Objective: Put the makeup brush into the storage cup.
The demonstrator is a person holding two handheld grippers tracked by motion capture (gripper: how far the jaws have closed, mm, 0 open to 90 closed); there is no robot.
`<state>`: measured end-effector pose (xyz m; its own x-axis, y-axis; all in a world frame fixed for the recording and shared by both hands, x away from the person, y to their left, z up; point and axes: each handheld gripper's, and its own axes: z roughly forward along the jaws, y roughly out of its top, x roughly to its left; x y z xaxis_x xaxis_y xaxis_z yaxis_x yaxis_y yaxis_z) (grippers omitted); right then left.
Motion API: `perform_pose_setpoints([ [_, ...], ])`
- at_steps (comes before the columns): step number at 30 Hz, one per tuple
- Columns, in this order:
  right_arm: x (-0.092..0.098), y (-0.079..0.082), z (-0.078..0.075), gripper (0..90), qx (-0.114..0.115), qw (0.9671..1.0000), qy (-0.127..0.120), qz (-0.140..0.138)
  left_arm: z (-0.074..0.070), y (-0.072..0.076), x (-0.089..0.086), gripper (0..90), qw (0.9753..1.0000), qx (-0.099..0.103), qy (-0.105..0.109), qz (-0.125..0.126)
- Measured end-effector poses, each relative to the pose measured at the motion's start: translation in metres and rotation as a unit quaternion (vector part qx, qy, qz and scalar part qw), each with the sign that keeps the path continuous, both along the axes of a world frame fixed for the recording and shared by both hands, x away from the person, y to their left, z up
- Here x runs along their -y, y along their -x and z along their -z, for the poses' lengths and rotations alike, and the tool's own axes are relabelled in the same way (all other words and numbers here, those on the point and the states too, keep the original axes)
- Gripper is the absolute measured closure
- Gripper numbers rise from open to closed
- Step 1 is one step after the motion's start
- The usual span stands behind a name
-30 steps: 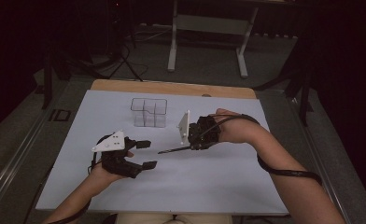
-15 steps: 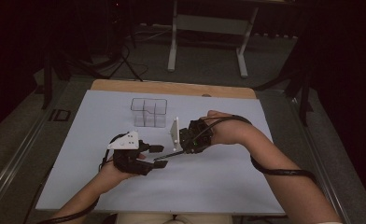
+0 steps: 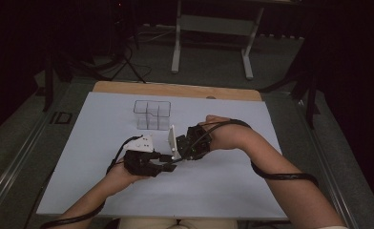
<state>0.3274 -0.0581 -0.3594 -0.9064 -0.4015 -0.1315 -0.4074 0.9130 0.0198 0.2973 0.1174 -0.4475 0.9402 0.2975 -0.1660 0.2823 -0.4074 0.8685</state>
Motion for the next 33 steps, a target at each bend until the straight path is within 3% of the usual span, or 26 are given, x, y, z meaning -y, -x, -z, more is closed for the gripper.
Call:
perform_pose_setpoints([
  [7,-0.006,0.002,0.003,83.8,0.002,1.0,0.006,-0.006,0.001,-0.005,0.002,73.5,0.9998,-0.019,0.005,0.003],
  [14,-0.01,0.003,0.004,83.8,0.004,0.9999,0.01,-0.011,0.004,-0.005,0.007,79.7,0.9994,-0.031,-0.012,0.012],
  [20,-0.012,0.005,0.006,83.8,0.011,0.9997,0.014,-0.018,0.008,-0.007,0.006,81.6,0.9992,-0.038,-0.003,0.016],
  [29,-0.013,0.004,0.005,83.8,0.006,0.9999,0.007,-0.012,0.009,-0.007,0.004,84.4,0.9994,-0.034,0.002,0.009],
  [33,-0.013,0.004,0.004,83.8,0.007,0.9999,0.006,-0.009,0.01,-0.006,0.004,84.7,0.9999,-0.015,0.002,0.007],
])
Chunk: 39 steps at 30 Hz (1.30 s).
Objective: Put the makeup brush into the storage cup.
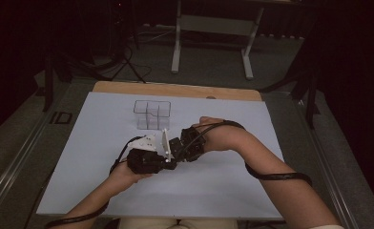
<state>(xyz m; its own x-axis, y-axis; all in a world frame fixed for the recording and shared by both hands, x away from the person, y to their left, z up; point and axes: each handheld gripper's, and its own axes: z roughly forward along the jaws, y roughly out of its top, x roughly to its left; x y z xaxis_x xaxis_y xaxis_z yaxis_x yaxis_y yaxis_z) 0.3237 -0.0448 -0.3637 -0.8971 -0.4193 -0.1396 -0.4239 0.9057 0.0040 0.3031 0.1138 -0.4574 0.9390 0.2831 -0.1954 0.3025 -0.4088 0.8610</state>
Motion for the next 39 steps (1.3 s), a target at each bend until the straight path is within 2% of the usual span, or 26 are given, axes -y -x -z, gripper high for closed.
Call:
perform_pose_setpoints([
  [2,0.0,0.0,0.0,83.7,0.0,1.0,-0.001,0.002,0.001,-0.001,0.0,84.7,0.9998,-0.019,0.005,-0.001],
  [3,0.0,0.0,0.0,83.7,0.0,1.0,-0.001,0.0,0.001,0.0,0.0,84.7,1.0,-0.007,0.003,0.0],
  [4,0.001,0.0,0.0,83.7,-0.001,1.0,-0.003,0.002,0.001,0.0,0.0,84.8,0.9999,-0.01,0.004,0.0],
  [6,0.0,0.0,0.001,83.4,0.0,1.0,-0.004,0.002,0.001,0.001,0.0,84.8,1.0,-0.002,-0.001,-0.005],
  [8,0.001,-0.001,0.0,82.5,-0.001,0.9999,-0.01,0.008,0.0,0.0,-0.002,84.9,0.9999,-0.003,0.003,-0.01],
  [12,0.008,-0.007,-0.005,68.8,0.003,0.9986,-0.04,0.033,-0.001,0.001,-0.009,84.9,0.9998,0.004,0.009,-0.018],
  [13,0.011,-0.008,-0.007,66.1,0.01,0.9977,-0.052,0.041,-0.001,0.002,-0.012,84.9,0.9997,0.009,0.01,-0.02],
  [15,0.017,-0.012,-0.012,64.8,0.008,0.996,-0.069,0.057,-0.001,0.003,-0.015,84.9,0.9996,0.01,0.015,-0.023],
  [16,0.021,-0.013,-0.015,63.4,0.013,0.9941,-0.084,0.066,-0.001,0.003,-0.016,84.9,0.9994,0.016,0.014,-0.027],
  [18,0.028,-0.016,-0.02,63.7,-0.002,0.9899,-0.114,0.084,-0.002,0.003,-0.02,84.9,0.9991,0.014,0.021,-0.033],
  [19,0.031,-0.016,-0.021,63.5,0.0,0.9882,-0.126,0.087,-0.002,0.003,-0.022,84.8,0.9989,0.017,0.025,-0.037],
  [21,0.039,-0.02,-0.024,61.6,-0.018,0.9819,-0.155,0.107,-0.003,0.003,-0.027,84.8,0.9981,0.019,0.033,-0.048],
  [22,0.047,-0.023,-0.024,61.3,-0.019,0.976,-0.176,0.127,-0.003,0.004,-0.028,84.8,0.998,0.021,0.036,-0.048],
  [26,0.061,-0.029,-0.023,56.8,-0.023,0.9633,-0.212,0.162,-0.006,0.005,-0.033,84.9,0.997,0.034,0.045,-0.053],
  [28,0.067,-0.031,-0.023,55.2,-0.023,0.9544,-0.238,0.179,-0.007,0.006,-0.035,84.9,0.9964,0.04,0.051,-0.054],
  [32,0.079,-0.033,-0.024,54.8,-0.039,0.9345,-0.285,0.209,-0.008,0.007,-0.038,84.9,0.9954,0.046,0.061,-0.058],
  [33,0.081,-0.033,-0.023,54.7,-0.038,0.9306,-0.296,0.212,-0.008,0.007,-0.039,84.9,0.9952,0.048,0.061,-0.059],
  [37,0.09,-0.034,-0.02,54.6,-0.05,0.9099,-0.341,0.231,-0.009,0.008,-0.042,84.9,0.9944,0.052,0.067,-0.064],
  [39,0.095,-0.034,-0.017,54.8,-0.055,0.8955,-0.366,0.247,-0.01,0.008,-0.044,84.9,0.9939,0.055,0.068,-0.066],
])
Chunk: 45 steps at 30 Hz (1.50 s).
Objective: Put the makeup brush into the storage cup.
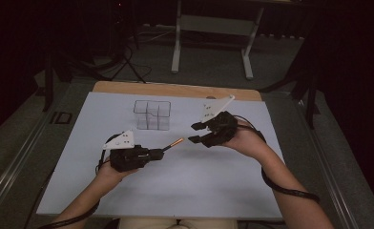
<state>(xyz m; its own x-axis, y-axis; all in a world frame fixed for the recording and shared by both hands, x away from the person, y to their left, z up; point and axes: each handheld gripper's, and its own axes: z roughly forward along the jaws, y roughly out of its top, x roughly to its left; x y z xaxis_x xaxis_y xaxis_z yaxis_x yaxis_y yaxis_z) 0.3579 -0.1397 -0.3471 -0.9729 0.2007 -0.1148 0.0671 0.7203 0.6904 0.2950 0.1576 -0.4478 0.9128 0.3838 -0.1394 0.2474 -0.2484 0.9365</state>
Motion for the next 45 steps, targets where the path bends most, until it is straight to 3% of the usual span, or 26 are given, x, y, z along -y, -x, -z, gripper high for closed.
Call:
perform_pose_setpoints([
  [4,0.009,-0.003,0.012,55.4,-0.02,0.998,-0.058,0.019,-0.001,0.0,-0.002,84.9,1.0,0.005,0.007,-0.001],
  [5,0.009,-0.003,0.012,55.4,-0.02,0.998,-0.058,0.019,-0.001,0.0,-0.002,84.9,1.0,0.005,0.007,-0.001],
  [7,0.011,-0.003,0.022,56.9,-0.042,0.995,-0.089,0.019,-0.001,0.0,-0.003,84.9,0.9998,0.013,0.012,-0.002],
  [12,0.01,-0.001,0.033,58.4,-0.066,0.9902,-0.123,0.009,-0.002,0.001,-0.004,84.9,0.9994,0.023,0.021,-0.011],
  [14,0.008,0.001,0.039,58.9,-0.083,0.9855,-0.148,0.0,-0.004,0.002,-0.004,84.9,0.9993,0.026,0.027,-0.009],
  [18,0.002,0.005,0.044,60.3,-0.098,0.9811,-0.167,-0.011,-0.005,0.003,-0.003,84.9,0.9987,0.035,0.036,-0.01],
  [20,0.0,0.006,0.045,61.0,-0.111,0.9766,-0.183,-0.017,-0.005,0.003,-0.003,84.9,0.9984,0.037,0.043,-0.009],
  [23,-0.002,0.007,0.046,61.8,-0.123,0.9706,-0.206,-0.02,-0.005,0.004,-0.002,84.9,0.9979,0.047,0.044,-0.007],
  [26,-0.004,0.006,0.046,63.2,-0.128,0.9674,-0.218,-0.021,-0.004,0.005,-0.001,84.8,0.9973,0.057,0.046,-0.007],
  [30,-0.005,0.003,0.044,66.9,-0.146,0.9588,-0.242,-0.029,-0.003,0.006,-0.002,84.8,0.9954,0.076,0.058,-0.007],
  [32,-0.007,0.003,0.043,68.5,-0.15,0.9575,-0.245,-0.032,-0.002,0.006,-0.001,84.8,0.9947,0.084,0.059,-0.008],
  [37,-0.009,0.003,0.041,72.2,-0.153,0.9557,-0.249,-0.037,-0.001,0.006,0.0,84.8,0.9947,0.081,0.063,-0.006],
  [41,-0.011,0.003,0.04,77.7,-0.147,0.958,-0.244,-0.036,0.0,0.006,0.001,84.8,0.9948,0.081,0.062,-0.003],
  [43,-0.011,0.002,0.04,79.7,-0.153,0.9569,-0.243,-0.042,0.001,0.005,0.001,84.8,0.9945,0.081,0.066,-0.004],
  [45,-0.011,0.002,0.041,82.0,-0.153,0.958,-0.238,-0.046,0.002,0.005,0.001,84.8,0.9942,0.081,0.07,-0.004],
])
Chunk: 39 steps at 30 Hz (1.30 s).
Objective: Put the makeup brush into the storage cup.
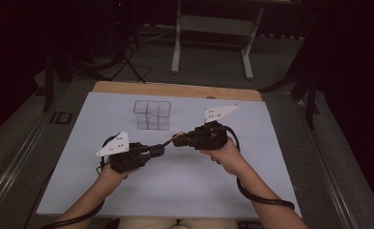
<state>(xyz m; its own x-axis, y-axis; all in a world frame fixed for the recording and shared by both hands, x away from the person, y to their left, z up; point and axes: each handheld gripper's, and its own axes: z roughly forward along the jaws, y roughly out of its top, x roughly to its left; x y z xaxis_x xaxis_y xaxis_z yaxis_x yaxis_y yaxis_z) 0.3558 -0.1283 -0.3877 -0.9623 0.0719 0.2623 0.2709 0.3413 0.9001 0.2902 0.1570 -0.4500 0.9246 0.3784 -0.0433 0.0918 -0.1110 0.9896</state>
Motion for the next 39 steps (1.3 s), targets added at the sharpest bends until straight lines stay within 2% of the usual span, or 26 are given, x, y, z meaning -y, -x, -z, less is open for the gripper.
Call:
perform_pose_setpoints([
  [3,0.0,0.001,0.0,83.6,0.007,0.9999,0.008,-0.005,0.001,0.0,-0.001,84.7,1.0,0.001,-0.001,0.003],
  [8,-0.002,0.0,0.001,81.2,-0.015,0.9999,0.001,-0.004,0.002,0.0,-0.001,84.7,0.9999,0.0,0.01,0.004],
  [13,-0.009,0.001,-0.001,77.6,-0.02,0.9998,-0.002,-0.007,0.0,0.002,0.003,84.7,0.9999,0.007,0.011,0.01],
  [16,-0.012,0.001,-0.002,78.0,-0.021,0.9997,-0.004,-0.009,0.0,0.001,0.003,84.6,0.9998,0.004,0.014,0.015],
  [21,-0.012,0.0,-0.002,81.6,-0.031,0.9993,-0.009,-0.02,0.002,0.001,0.003,84.4,0.9997,0.017,0.004,0.018],
  [25,-0.015,0.0,-0.002,83.6,-0.039,0.9988,-0.009,-0.028,0.005,0.001,0.004,84.4,0.9997,0.01,0.003,0.022],
  [27,-0.015,-0.001,-0.001,83.7,-0.037,0.9988,-0.004,-0.033,0.005,0.001,0.005,84.4,0.9997,0.009,-0.004,0.021],
  [29,-0.015,-0.001,-0.001,83.8,-0.037,0.9988,0.003,-0.031,0.006,0.0,0.006,84.3,0.9998,0.004,-0.006,0.021],
  [30,-0.015,-0.001,-0.001,83.8,-0.037,0.9989,0.006,-0.03,0.006,-0.001,0.006,84.0,0.9997,-0.007,-0.008,0.02],
  [33,-0.016,-0.001,-0.002,83.8,-0.032,0.9989,0.017,-0.028,0.004,-0.004,0.007,79.5,0.9979,-0.06,0.0,0.025],
  [34,-0.016,-0.001,-0.002,83.8,-0.026,0.999,0.027,-0.026,0.003,-0.005,0.007,76.6,0.9974,-0.068,0.001,0.025],
  [37,-0.015,-0.001,0.0,83.8,-0.017,0.9979,0.059,-0.022,-0.002,-0.004,0.006,72.1,0.9977,-0.064,-0.001,0.023],
  [39,-0.015,-0.002,0.001,83.8,-0.015,0.9974,0.066,-0.024,-0.003,-0.004,0.006,72.1,0.9977,-0.064,-0.006,0.022],
])
